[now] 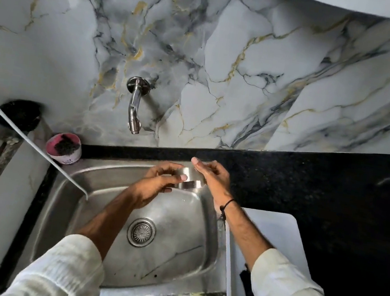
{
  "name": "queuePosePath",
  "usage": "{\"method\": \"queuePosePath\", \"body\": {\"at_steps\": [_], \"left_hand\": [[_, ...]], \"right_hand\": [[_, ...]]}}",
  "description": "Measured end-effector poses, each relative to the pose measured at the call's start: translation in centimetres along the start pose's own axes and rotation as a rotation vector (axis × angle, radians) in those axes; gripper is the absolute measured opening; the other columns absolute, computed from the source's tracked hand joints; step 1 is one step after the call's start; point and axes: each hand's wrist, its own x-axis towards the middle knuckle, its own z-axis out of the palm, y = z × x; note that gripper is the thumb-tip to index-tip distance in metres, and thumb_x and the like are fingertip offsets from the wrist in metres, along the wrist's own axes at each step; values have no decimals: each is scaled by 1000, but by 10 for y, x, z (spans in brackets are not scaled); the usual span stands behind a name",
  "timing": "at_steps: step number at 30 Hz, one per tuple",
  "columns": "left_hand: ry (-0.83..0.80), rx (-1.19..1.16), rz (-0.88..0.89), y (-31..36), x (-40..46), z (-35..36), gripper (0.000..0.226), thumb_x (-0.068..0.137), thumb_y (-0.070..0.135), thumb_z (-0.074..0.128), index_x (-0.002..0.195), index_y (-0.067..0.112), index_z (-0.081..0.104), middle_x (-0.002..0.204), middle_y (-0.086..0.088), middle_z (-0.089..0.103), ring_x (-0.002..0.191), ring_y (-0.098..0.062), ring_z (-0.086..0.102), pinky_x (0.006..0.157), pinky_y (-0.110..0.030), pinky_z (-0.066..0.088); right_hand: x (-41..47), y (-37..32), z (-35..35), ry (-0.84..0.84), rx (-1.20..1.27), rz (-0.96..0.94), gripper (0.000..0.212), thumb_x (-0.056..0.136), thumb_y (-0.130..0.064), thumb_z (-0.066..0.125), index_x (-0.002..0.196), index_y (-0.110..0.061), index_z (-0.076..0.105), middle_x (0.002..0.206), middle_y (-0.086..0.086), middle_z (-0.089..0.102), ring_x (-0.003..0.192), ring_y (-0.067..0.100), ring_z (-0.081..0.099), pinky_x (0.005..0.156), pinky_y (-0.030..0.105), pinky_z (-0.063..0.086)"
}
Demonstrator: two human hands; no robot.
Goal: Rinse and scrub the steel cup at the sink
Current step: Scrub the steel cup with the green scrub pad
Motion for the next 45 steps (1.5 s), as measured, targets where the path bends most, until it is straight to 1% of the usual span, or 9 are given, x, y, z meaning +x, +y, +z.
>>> {"method": "queuePosePath", "body": {"at_steps": [8, 13, 16, 19, 23, 32, 34, 38, 45], "left_hand": [[66, 49, -93, -13, 6, 70, 21, 89, 44, 72, 105, 31, 73, 99, 7, 74, 80, -14, 67, 82, -35, 48], [138, 211, -251, -32, 25, 130, 47, 97, 59, 51, 128, 24, 58, 118, -11, 68, 83, -30, 73, 52, -26, 51], [129, 295, -273, -50, 36, 165, 55, 97, 61, 51, 124, 13, 52, 103, -12, 69, 64, -22, 69, 34, -18, 44], [65, 365, -286, -73, 48, 198, 48, 100, 53, 53, 117, 9, 58, 91, -10, 70, 56, -23, 69, 39, -24, 51], [2, 450, -338, -100, 58, 229, 38, 102, 37, 57, 83, 4, 63, 88, -24, 68, 73, -38, 73, 79, -51, 64], [-1, 622, -423, -121, 69, 252, 40, 98, 20, 60, 123, -11, 58, 119, -30, 64, 102, -40, 70, 89, -46, 61], [-10, 652, -430, -118, 70, 254, 29, 98, 19, 60, 112, -6, 60, 126, -31, 64, 110, -41, 69, 93, -47, 60], [15, 713, -410, -112, 70, 254, 30, 96, 16, 59, 70, 12, 44, 103, -23, 63, 88, -33, 64, 88, -45, 62], [35, 561, -411, -112, 55, 248, 15, 91, 13, 59, 93, -1, 58, 77, -17, 62, 59, -26, 63, 53, -28, 53]], "right_hand": [[-10, 6, -79, -75, 35, 159, 37, 74, -50, 90, 74, -21, 67, 92, 5, 75, 89, 20, 70, 95, 44, 57], [-20, 33, -149, -9, -42, 258, 37, 89, -28, 83, 118, -7, 74, 124, 17, 77, 109, 29, 75, 77, 34, 63], [-25, 53, -190, 120, -136, 312, 4, 94, -18, 77, 98, -19, 78, 114, 13, 77, 89, 21, 71, 65, 31, 62], [-25, 73, -222, 250, -186, 402, 9, 94, -9, 74, 96, -17, 78, 102, 7, 73, 92, 25, 71, 77, 46, 66], [-24, 88, -244, 312, -218, 466, 10, 89, 0, 74, 94, -9, 72, 99, 12, 69, 97, 33, 72, 85, 55, 65], [-16, 113, -246, 318, -493, 387, 41, 84, 6, 55, 52, -16, 43, 81, 8, 49, 79, 20, 55, 81, 35, 59], [-17, 113, -249, 308, -466, 397, 34, 85, 5, 56, 58, -15, 49, 82, 9, 51, 80, 20, 57, 87, 43, 64], [-22, 106, -250, 278, -417, 432, 21, 87, 4, 59, 76, -14, 60, 87, 8, 55, 85, 21, 61, 92, 52, 65], [-34, 107, -241, 317, -589, 399, 11, 79, 7, 68, 83, 3, 78, 82, 4, 61, 88, 25, 78, 84, 43, 68]]}}
